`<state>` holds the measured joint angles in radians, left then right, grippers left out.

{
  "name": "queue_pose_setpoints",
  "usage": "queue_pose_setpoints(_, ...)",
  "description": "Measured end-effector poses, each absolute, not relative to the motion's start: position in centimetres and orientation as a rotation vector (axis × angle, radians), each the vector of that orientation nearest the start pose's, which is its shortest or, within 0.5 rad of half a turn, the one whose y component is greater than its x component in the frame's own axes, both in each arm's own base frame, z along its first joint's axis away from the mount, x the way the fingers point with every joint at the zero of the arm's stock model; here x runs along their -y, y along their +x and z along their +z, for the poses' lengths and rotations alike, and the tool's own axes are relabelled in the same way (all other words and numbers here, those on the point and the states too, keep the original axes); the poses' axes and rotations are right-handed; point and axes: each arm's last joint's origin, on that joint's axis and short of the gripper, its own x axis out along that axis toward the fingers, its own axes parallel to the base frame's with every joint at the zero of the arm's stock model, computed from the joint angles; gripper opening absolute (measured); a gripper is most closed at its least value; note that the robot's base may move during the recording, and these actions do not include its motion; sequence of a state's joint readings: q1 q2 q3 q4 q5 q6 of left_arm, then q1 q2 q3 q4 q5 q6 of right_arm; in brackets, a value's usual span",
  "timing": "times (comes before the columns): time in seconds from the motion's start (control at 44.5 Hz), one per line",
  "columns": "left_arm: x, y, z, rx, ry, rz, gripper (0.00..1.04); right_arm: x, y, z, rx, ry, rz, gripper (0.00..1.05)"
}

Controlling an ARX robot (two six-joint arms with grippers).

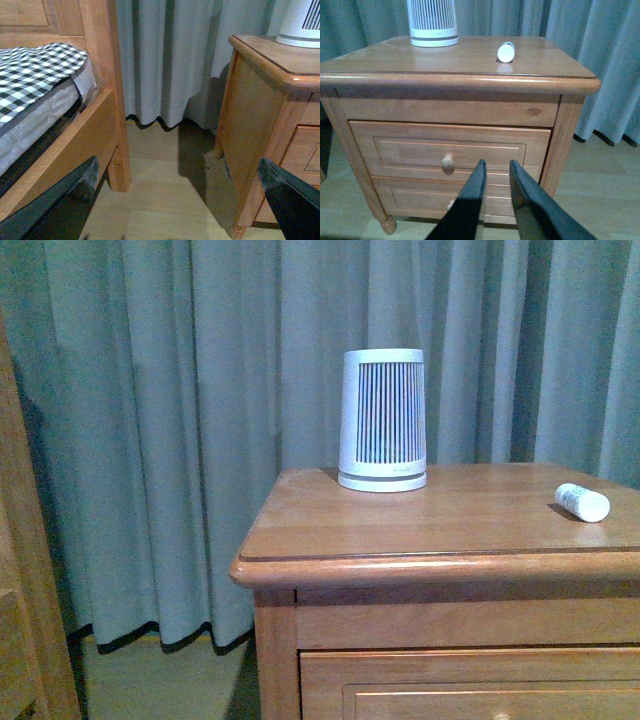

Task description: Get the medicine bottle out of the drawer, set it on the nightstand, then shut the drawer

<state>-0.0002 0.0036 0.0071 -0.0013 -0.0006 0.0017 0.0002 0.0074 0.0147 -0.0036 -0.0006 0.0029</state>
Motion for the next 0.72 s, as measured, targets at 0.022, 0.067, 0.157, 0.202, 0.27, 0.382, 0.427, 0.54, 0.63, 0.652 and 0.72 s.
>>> queue_pose_setpoints(0.022, 0.0, 9.75, 16.55, 0.002, 0.002, 0.0, 0.98, 0.0, 9.73, 16.76, 0.004, 0.003, 0.001, 0.25)
queue_pose_setpoints(0.067, 0.0, 9.75, 16.55, 0.002, 0.002, 0.0, 0.98, 0.0, 9.73, 16.76, 0.004, 0.003, 0.001, 0.33)
queue_pose_setpoints(0.157, 0.0, 9.75, 16.55, 0.002, 0.002, 0.0, 0.98, 0.0, 9.72, 16.76, 0.004, 0.003, 0.001, 0.54)
queue_pose_setpoints(0.202, 0.0, 9.75, 16.55, 0.002, 0.002, 0.0, 0.98, 0.0, 9.72, 16.76, 0.004, 0.003, 0.001, 0.63)
queue_pose_setpoints(0.27, 0.0, 9.75, 16.55, 0.002, 0.002, 0.0, 0.98, 0.0, 9.72, 16.76, 0.004, 0.003, 0.001, 0.78)
queue_pose_setpoints(0.382, 0.0, 9.75, 16.55, 0.002, 0.002, 0.0, 0.98, 0.0, 9.72, 16.76, 0.004, 0.003, 0.001, 0.99)
queue_pose_setpoints(0.427, 0.0, 9.75, 16.55, 0.002, 0.002, 0.0, 0.98, 0.0, 9.72, 16.76, 0.004, 0.003, 0.001, 0.99)
queue_pose_setpoints(0.54, 0.0, 9.75, 16.55, 0.002, 0.002, 0.0, 0.98, 0.0, 9.72, 16.76, 0.004, 0.003, 0.001, 0.98)
queue_pose_setpoints(0.63, 0.0, 9.75, 16.55, 0.002, 0.002, 0.0, 0.98, 0.0, 9.72, 16.76, 0.004, 0.003, 0.001, 0.98)
queue_pose_setpoints(0.652, 0.0, 9.75, 16.55, 0.002, 0.002, 0.0, 0.98, 0.0, 9.72, 16.76, 0.004, 0.003, 0.001, 0.98)
queue_pose_setpoints(0.72, 0.0, 9.75, 16.55, 0.002, 0.002, 0.0, 0.98, 0.0, 9.72, 16.76, 0.004, 0.003, 0.001, 0.98)
